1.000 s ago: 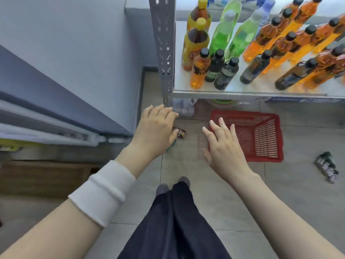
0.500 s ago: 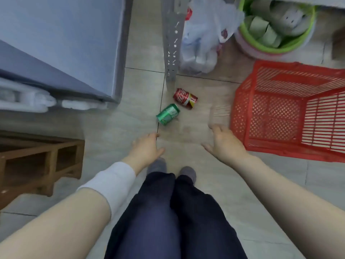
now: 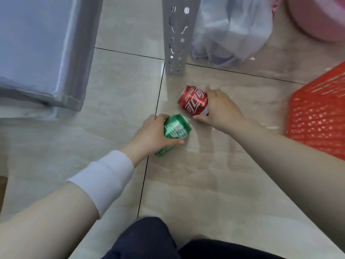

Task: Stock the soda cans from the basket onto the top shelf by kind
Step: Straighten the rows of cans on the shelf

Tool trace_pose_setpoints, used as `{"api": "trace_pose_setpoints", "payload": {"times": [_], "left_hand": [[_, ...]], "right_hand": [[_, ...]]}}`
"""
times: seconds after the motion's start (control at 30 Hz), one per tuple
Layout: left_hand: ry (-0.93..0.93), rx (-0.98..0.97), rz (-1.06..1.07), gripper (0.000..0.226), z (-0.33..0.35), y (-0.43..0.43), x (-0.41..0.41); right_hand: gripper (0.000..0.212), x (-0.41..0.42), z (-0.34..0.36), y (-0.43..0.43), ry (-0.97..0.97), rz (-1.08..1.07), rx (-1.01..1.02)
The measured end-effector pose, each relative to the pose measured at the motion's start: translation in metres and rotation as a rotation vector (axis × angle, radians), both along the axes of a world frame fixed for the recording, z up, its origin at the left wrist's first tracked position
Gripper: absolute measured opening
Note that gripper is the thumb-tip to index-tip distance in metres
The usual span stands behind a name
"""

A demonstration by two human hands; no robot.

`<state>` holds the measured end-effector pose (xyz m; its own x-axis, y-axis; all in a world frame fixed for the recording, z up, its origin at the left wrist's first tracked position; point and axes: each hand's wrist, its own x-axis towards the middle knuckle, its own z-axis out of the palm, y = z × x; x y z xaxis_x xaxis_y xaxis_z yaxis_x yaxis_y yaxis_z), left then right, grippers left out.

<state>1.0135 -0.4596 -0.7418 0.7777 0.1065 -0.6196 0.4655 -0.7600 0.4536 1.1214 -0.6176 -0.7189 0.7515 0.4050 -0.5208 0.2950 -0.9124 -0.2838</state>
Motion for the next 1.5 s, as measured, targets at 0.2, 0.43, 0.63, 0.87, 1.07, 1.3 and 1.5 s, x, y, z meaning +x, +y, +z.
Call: {"api": "trace_pose_setpoints", "payload": {"times": [0.2,0.43,0.63,0.87,1.07,1.3,1.5], "left_hand": [[0.01,-0.15,0.119,0.074,-0.012,0.002,0.0],[0.279,-0.578,0.522,0.05,0.045,0.007,-0.015],[0.291,-0.756,0.602,0.018,0.184,0.002,-0.047],[0.215,-0.915,0.632,0.053,0.382,-0.012,-0.067],[0.142,-0.983,0.603,0.048,0.558,-0.042,-0.088],[0.138,-0.989,0.592,0.086,0.696,-0.088,-0.1],[0.044,-1.018,0.591,0.042,0.764,-0.15,-0.1]], "right_hand": [[0.083,0.0,-0.011,0.003,0.026,-0.124,0.083],[0.08,-0.016,0.035,-0.019,0.244,-0.481,0.191],[0.078,-0.079,0.147,-0.036,0.495,-0.841,0.397],[0.058,-0.132,0.368,-0.06,0.678,-0.861,0.578],[0.065,-0.159,0.553,-0.091,0.627,-0.997,0.771],[0.054,-0.187,0.68,-0.129,0.515,-1.142,1.015],[0.044,-0.192,0.743,-0.183,0.418,-1.15,1.104]]}}
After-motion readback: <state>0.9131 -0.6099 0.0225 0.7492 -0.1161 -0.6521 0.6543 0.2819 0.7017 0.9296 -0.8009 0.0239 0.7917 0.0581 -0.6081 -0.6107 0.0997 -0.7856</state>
